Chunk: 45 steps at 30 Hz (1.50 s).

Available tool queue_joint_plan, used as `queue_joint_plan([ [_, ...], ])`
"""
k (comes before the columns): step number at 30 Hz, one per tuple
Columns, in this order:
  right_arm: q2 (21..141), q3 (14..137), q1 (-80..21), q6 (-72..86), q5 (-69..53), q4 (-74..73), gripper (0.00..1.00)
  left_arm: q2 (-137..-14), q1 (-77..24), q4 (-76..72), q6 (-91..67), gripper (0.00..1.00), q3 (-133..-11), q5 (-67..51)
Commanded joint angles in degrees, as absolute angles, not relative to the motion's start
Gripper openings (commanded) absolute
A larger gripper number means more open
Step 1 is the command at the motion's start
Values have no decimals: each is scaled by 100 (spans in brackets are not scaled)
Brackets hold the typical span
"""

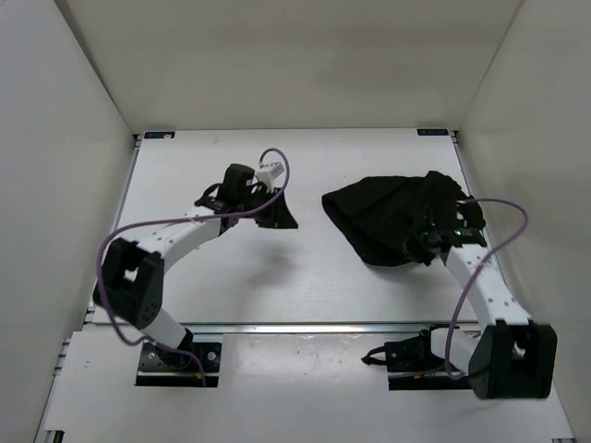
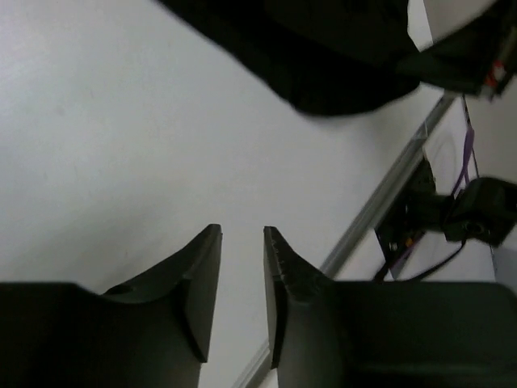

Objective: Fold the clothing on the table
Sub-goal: Grab the skirt from the pile, then move the skirt to the center of the board

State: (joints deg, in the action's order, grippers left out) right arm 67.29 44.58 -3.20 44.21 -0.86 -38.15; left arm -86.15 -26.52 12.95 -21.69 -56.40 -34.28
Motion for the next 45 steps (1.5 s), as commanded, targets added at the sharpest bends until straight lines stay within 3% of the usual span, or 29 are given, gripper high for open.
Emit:
queue_joint_plan([
  [1,5690,4017,435,4623,-587,-3665,0,-9271,-2803,739,-2548,41,-6422,-3034],
  [2,5582,3912,770,4562,-815,-3648,0,-9533,-2865,721,-2662,50,-6642,-2928],
  [5,5431,3867,1195,4369,-1177,-3779,0,-10175,-2961,589,-2943,56,-7100,-2708],
  [16,4878,3568,1388,4755,-1090,-3726,0,-12004,-3489,1282,-3181,62,-8999,-2004],
  [24,4544,3533,1748,4439,-1142,-3920,0,-13725,-3647,3117,-3006,68,-11615,-1555],
  [27,4500,3524,1960,4324,-1283,-3841,0,-14246,-3709,3357,-2962,35,-12269,-2116],
  [29,4509,3559,1925,4298,-1344,-3719,0,-14282,-3779,3340,-2980,4,-12209,-2363],
  [30,4517,3594,1899,4280,-1371,-3657,0,-14247,-3771,3253,-3058,0,-12138,-2382],
  [35,4456,3937,1705,4307,-1328,-3638,0,-13239,-3753,2463,-3217,0,-10595,-2514],
  [37,4413,3955,1740,4289,-1397,-3691,0,-12834,-3692,2094,-3304,33,-9980,-2435],
  [38,4412,3938,1758,4298,-1458,-3718,0,-12606,-3691,2005,-3383,41,-9549,-2443],
  [40,4290,3806,1802,4306,-1590,-3674,0,-12236,-3613,1549,-3506,51,-8958,-2434],
  [45,4236,3691,1609,4395,-1634,-3595,0,-11619,-3375,651,-3937,65,-7797,-2593],
])
